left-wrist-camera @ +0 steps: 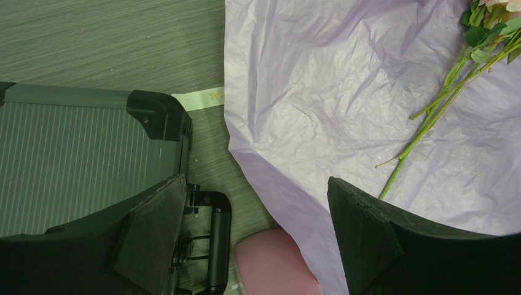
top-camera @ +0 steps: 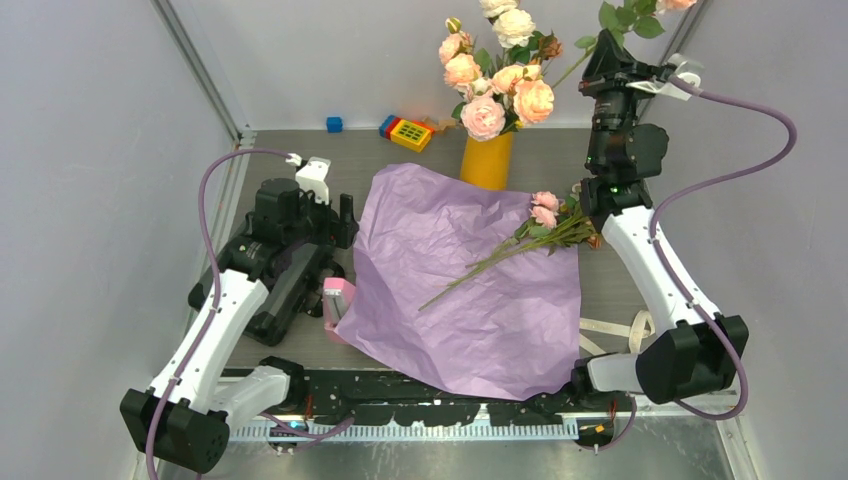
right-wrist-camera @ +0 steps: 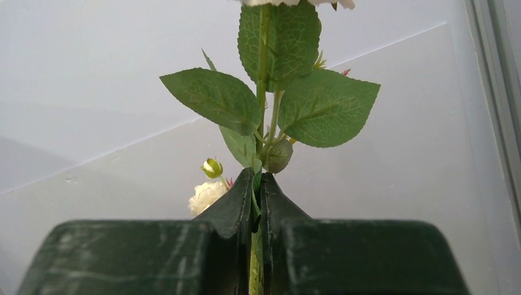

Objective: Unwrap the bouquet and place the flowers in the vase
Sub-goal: Insert the fake flower into the vase.

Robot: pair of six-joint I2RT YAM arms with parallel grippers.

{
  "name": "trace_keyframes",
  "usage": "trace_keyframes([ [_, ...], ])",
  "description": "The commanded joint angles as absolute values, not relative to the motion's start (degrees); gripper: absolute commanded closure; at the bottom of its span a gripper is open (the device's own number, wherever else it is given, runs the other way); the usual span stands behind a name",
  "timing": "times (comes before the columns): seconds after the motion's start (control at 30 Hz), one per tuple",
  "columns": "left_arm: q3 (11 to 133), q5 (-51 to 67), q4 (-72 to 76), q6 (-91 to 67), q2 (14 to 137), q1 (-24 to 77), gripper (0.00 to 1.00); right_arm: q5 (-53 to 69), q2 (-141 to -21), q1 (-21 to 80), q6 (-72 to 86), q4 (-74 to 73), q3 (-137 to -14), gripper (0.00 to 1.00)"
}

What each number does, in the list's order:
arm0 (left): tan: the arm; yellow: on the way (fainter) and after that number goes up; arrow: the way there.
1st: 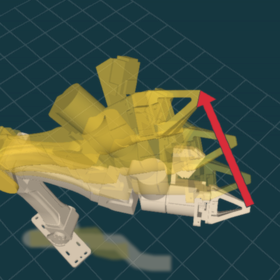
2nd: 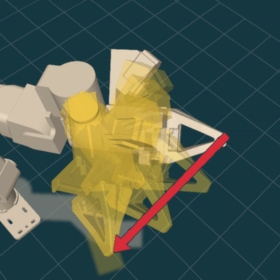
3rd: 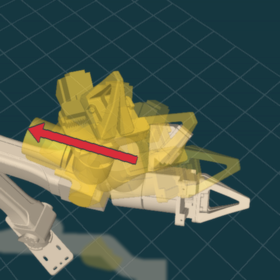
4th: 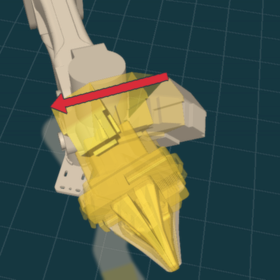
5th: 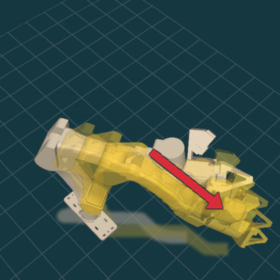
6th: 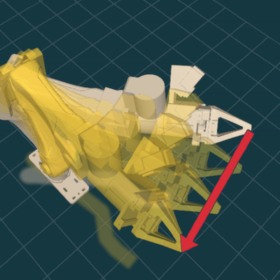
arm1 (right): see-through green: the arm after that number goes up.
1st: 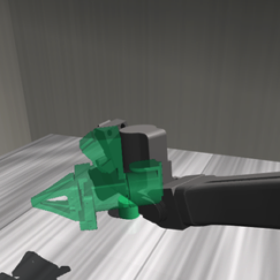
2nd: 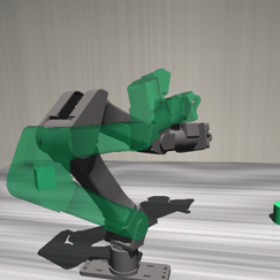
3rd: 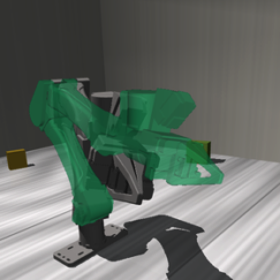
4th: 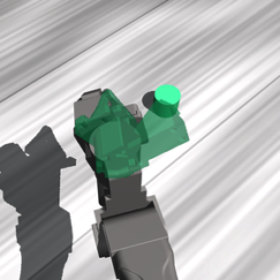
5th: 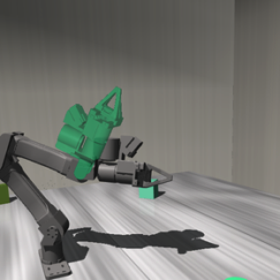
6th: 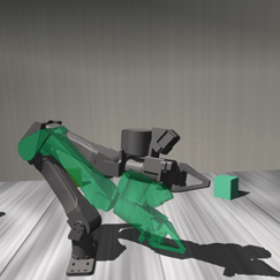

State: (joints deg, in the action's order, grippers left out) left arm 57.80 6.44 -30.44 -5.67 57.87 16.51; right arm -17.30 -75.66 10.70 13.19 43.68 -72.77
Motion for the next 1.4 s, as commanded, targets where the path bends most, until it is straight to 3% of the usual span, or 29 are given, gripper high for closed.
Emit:
trace_keyframes([
  [0.0, 57.7, 5.9, -28.7, -5.3, 57.2, 16.8, 0.13, -17.2, -76.0, 12.2, 10.0, 46.3, -73.6, 1.0],
  [1.37, 57.6, 7.1, -28.4, -5.6, 56.6, 16.8, 0.12, -12.2, -74.5, 15.7, 14.9, 32.2, -61.4, 1.0],
])
